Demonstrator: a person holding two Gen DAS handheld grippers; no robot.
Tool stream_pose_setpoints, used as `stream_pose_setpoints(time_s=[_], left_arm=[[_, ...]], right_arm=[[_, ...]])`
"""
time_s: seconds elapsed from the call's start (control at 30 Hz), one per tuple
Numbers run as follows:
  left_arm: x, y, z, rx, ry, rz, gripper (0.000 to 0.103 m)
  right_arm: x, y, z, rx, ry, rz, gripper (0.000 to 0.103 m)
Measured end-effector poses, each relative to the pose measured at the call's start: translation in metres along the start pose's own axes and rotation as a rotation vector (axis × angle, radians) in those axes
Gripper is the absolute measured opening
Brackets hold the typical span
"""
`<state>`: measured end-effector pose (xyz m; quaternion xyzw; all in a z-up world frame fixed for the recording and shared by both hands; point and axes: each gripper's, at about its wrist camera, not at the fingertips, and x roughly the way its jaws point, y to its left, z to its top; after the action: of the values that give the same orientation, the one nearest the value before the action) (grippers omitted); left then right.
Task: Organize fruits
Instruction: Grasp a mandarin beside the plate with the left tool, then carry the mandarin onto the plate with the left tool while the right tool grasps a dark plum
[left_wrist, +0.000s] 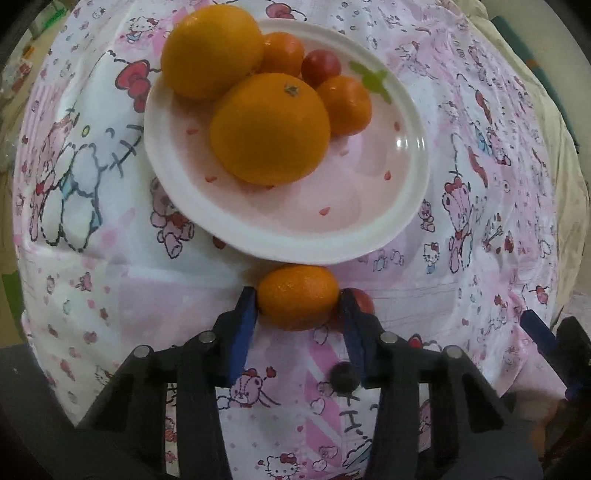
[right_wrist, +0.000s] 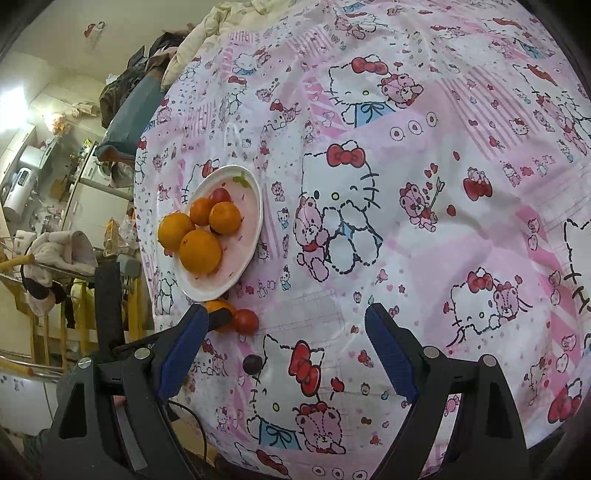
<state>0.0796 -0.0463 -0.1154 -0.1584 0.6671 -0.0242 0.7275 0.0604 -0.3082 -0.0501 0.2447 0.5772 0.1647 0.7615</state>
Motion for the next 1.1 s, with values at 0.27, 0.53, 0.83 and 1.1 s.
stream_pose_setpoints(time_s=[0.27,0.53,0.83,1.1], left_arm=[[-0.030,0.003,-0.003,0.059,-0.041,0.048,0.039],[-0.078,0.031,-0.012,0.078,-0.132,0.077,0.039],[-0.090,0.062,-0.012,0.006,-0.179,0.054,0.039],[-0.089,0.079,-0.010,-0.031,-0.180,0.046,0.039]], right_arm=[[0.018,0.015,-0.004,-0.067,0.066,0.003,0.089],[0.061,0.048,-0.031,-0.239,0.203,-0.026,0.065],[0.121,0.090,-0.075,-0.494,0.315,-0.199,0.041],[0.138,0.107,-0.082,-0.637,0.303,-0.284,0.024]])
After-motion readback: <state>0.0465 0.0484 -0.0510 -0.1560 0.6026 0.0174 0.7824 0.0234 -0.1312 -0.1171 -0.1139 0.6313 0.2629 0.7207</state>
